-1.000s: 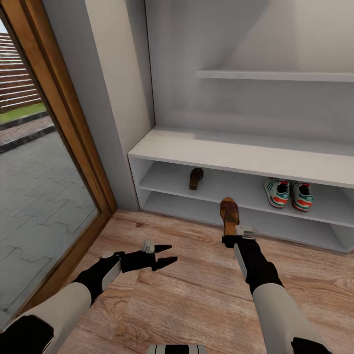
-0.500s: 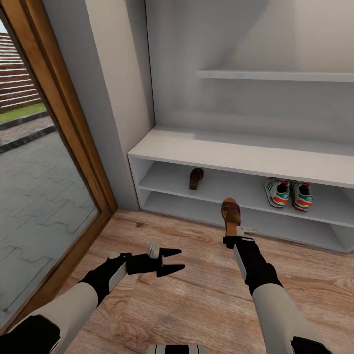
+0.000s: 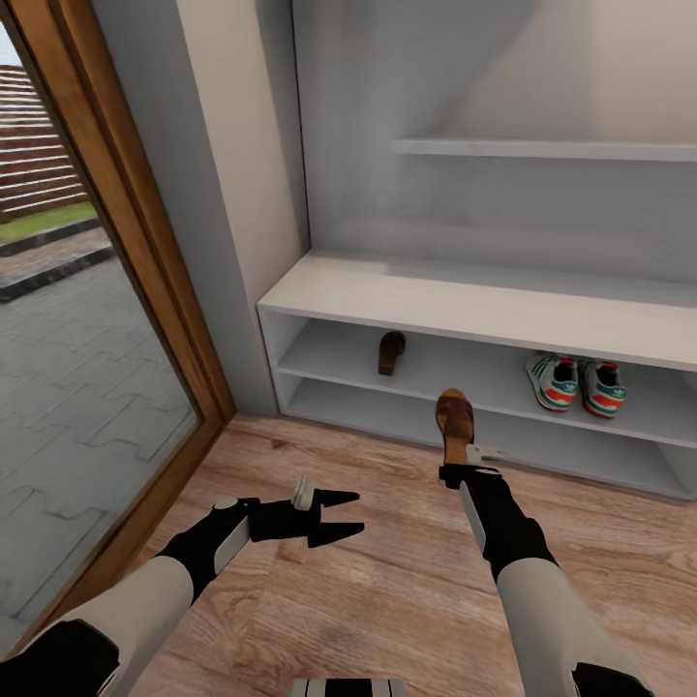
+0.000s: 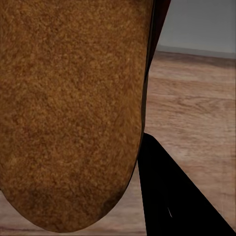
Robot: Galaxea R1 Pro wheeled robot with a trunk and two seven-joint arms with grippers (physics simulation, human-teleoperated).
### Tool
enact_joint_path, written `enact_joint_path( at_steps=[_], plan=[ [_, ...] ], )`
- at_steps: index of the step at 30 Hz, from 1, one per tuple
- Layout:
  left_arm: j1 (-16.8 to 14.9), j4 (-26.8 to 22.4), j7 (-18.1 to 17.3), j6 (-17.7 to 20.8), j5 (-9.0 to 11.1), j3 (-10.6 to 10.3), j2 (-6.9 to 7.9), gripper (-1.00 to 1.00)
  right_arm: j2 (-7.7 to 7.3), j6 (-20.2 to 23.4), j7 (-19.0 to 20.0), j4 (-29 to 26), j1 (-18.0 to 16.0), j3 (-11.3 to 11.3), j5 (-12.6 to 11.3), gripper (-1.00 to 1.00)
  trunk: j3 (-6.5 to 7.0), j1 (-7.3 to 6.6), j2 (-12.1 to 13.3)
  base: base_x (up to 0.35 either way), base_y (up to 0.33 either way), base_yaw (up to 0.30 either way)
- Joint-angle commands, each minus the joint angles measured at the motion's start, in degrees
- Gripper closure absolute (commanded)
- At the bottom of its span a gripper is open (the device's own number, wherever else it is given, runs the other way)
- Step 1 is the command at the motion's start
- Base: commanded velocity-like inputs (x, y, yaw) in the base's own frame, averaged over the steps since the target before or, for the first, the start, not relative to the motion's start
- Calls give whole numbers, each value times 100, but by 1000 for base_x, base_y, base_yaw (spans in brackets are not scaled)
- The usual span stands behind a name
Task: Pick up the two gym shoes and the two sandals from the corridor floor and place them onto the hallstand (shoe rack) in the corridor, making sure they are on the rack and not on the floor. Arrange them so the two gym shoes are next to each other and the two sandals are next to each other.
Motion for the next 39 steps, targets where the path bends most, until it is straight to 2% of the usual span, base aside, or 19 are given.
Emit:
enact_joint_path(
  at_steps=[1,20,30,39],
  plan=[
    [-5,-2,1,-16,54,-48,7,-100,8,33,8,-7,-3,-22,37,100,-5,-1,-2,25,52,0],
    [-5,-1,0,-16,54,-48,7,-100,8,-42,9,-12,-3,-7,39,100,-5,-1,-2,55,36,1],
    [-5,-1,0,-16,54,-48,7,-100,13,-46,12,-17,-3,-7,44,100,-5,-1,-2,50,0,216],
    [-5,0,-1,-16,54,-48,7,-100,15,-46,9,-16,-3,-7,44,100,-5,-1,-2,113,0,31]
  ],
)
